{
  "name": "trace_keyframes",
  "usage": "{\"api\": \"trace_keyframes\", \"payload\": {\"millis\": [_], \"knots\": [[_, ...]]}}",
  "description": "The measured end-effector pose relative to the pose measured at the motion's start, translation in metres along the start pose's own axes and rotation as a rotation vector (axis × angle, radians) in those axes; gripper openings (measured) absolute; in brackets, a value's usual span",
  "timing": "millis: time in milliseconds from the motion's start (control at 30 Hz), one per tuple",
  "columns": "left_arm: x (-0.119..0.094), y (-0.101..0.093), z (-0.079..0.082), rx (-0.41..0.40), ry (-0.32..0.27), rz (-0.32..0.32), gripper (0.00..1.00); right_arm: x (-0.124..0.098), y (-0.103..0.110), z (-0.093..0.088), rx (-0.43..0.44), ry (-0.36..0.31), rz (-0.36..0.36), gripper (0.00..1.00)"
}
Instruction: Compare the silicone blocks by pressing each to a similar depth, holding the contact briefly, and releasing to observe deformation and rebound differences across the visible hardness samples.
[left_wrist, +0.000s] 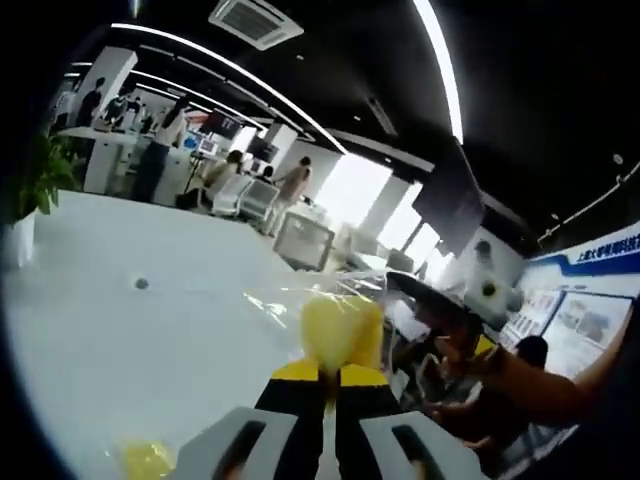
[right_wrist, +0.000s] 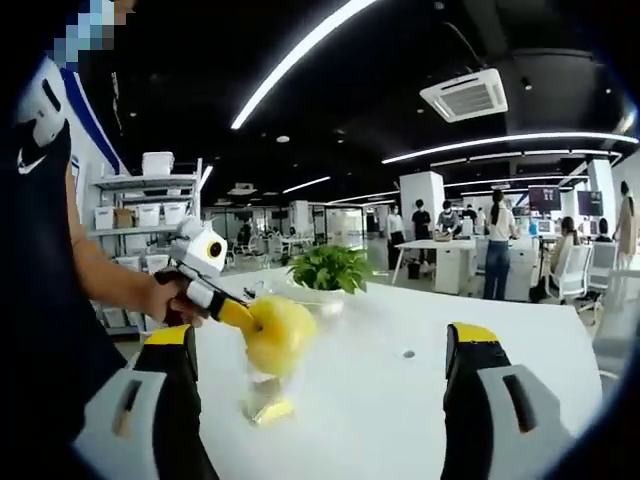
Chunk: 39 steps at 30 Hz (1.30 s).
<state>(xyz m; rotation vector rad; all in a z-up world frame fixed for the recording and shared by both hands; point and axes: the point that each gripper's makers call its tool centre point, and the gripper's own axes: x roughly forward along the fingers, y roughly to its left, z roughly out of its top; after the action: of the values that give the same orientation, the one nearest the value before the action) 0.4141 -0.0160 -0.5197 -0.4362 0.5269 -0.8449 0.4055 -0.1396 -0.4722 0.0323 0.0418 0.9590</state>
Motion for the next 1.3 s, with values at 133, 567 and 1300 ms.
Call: {"api": "trace_keyframes", "payload": {"millis": [133,567,1300], "knots": [[0.008,0.012,-0.013,-0.049,0.038,0.017,0.00,-0.017,-0.009,-0.024,-0.016,0.042,-0.050,0.97],[0.032,0.043,-0.061,-0.171,0.101,-0.038,0.00,-0.059,-0.031,-0.096,0.041,0.111,-0.195,0.97],[0.057,0.099,-0.144,-0.339,0.259,0.024,0.00,-0.096,-0.040,-0.166,0.040,0.198,-0.317,0.97]]}}
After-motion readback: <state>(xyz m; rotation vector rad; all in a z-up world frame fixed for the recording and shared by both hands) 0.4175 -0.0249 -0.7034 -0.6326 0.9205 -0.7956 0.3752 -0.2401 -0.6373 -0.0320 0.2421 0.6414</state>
